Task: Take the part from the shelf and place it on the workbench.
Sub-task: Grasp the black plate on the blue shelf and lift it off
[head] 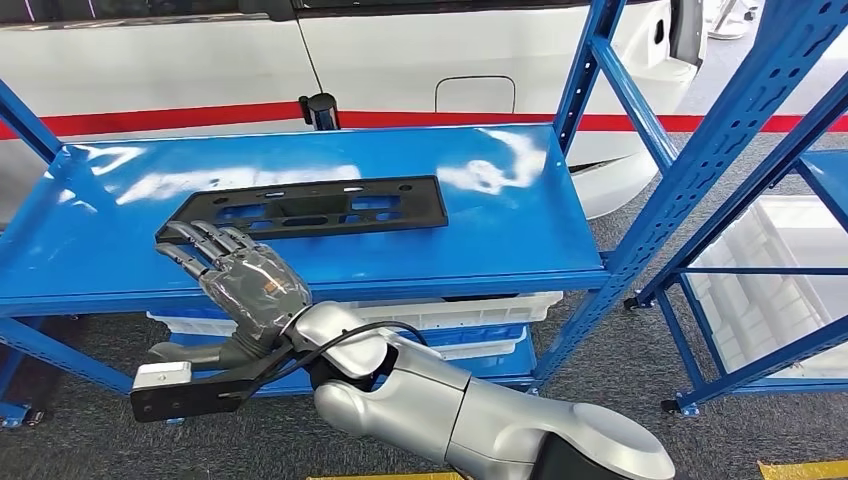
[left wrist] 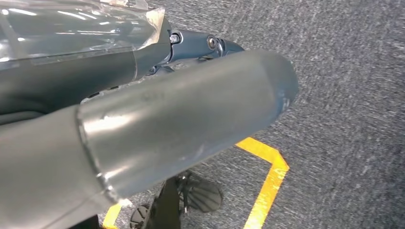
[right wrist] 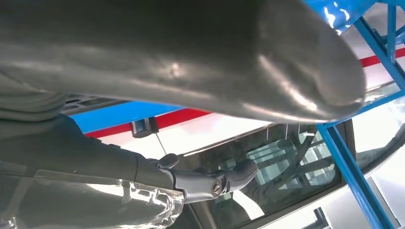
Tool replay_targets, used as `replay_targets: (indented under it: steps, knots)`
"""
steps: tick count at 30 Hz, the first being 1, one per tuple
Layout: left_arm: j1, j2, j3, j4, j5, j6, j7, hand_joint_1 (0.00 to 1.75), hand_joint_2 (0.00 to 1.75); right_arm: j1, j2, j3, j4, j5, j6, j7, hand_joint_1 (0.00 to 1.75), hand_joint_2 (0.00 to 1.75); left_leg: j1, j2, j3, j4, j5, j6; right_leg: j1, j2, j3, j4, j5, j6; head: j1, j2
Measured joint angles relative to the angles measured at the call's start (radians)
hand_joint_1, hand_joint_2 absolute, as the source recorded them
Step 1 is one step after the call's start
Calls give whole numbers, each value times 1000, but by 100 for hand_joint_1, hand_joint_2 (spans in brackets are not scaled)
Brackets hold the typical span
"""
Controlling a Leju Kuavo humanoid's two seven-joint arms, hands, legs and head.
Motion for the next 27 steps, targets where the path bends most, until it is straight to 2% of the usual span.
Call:
replay_targets:
  steps: [1,4,5,7,8,10,11,12,13,14,16,17,19,20,24,27]
  knots:
    - [-3,-1,0,0,-3,-3,0,0,0,1,0,-3,1,7,0,2,0,0,-2,-1,9,-19,2,6,3,0,-1,2,-2,6,0,0]
    - [-10,-1,-8,-1,-17,-19,7,0,0,6,0,-23,5,40,0,8,0,0,-12,-14,9,-20,0,36,6,-3,-2,4,-8,24,2,0]
    - [-13,-1,-12,-1,-23,-24,11,0,0,8,-1,-33,7,51,1,9,0,0,-13,-17,10,-22,2,45,6,-4,-11,23,-20,27,2,0]
    - [-19,-2,-20,-2,-31,-29,18,0,0,13,-2,-50,9,72,5,9,0,0,-14,-20,13,-25,5,61,4,-3,-48,100,-59,21,5,0]
    - [-22,-2,-23,-2,-35,-31,22,0,0,18,-3,-59,10,86,10,8,0,0,-16,-21,13,-25,4,66,5,-2,-77,159,-84,16,6,0]
    - [-25,-2,-28,-2,-41,-33,29,0,0,35,-3,-78,12,118,23,4,0,0,-20,-25,13,-25,3,70,7,-1,-137,272,-122,12,7,0]
    - [-25,-2,-30,-2,-44,-33,32,0,0,46,-3,-91,13,135,31,1,0,0,-23,-28,13,-24,3,71,8,0,-157,306,-128,13,7,0]
    - [-25,-2,-33,-2,-46,-32,34,0,0,56,-3,-104,13,149,37,-1,0,0,-26,-32,13,-24,3,72,10,1,-159,302,-118,16,7,0]
    - [-26,-3,-36,-2,-48,-32,36,0,0,63,-3,-117,13,160,42,-2,0,0,-29,-37,14,-24,2,72,12,1,-140,256,-94,18,7,0]
    - [-26,-3,-39,-2,-49,-31,36,0,0,66,-3,-131,14,169,46,-3,0,0,-32,-41,15,-24,2,72,15,4,-106,183,-63,18,7,0]
    - [-28,-7,-42,-2,-51,-31,36,0,0,70,-2,-157,15,182,49,-4,0,0,-37,-49,15,-22,1,69,20,11,-45,51,-12,10,7,0]
    - [-28,-8,-43,-2,-53,-31,36,0,0,71,-2,-169,17,187,49,-5,0,0,-38,-51,14,-22,0,66,22,14,-30,21,0,4,7,0]
    - [-28,-11,-47,-2,-57,-30,36,0,0,74,-1,-190,21,199,49,-8,0,0,-37,-53,15,-25,0,58,24,14,-24,9,7,-4,7,0]
    - [-28,-11,-49,-2,-60,-30,37,0,0,77,-1,-200,23,205,49,-10,0,0,-36,-53,17,-28,0,58,23,14,-21,4,10,-6,7,0]
    - [-34,-12,-54,-5,-64,-28,43,0,0,85,0,-230,30,224,47,-16,0,0,-33,-50,26,-40,5,79,22,16,-13,-9,19,-4,5,0]
    - [-36,-12,-55,-5,-64,-27,46,0,0,96,0,-250,38,241,45,-19,0,0,-30,-48,27,-42,6,76,26,17,-14,-8,19,-4,5,0]
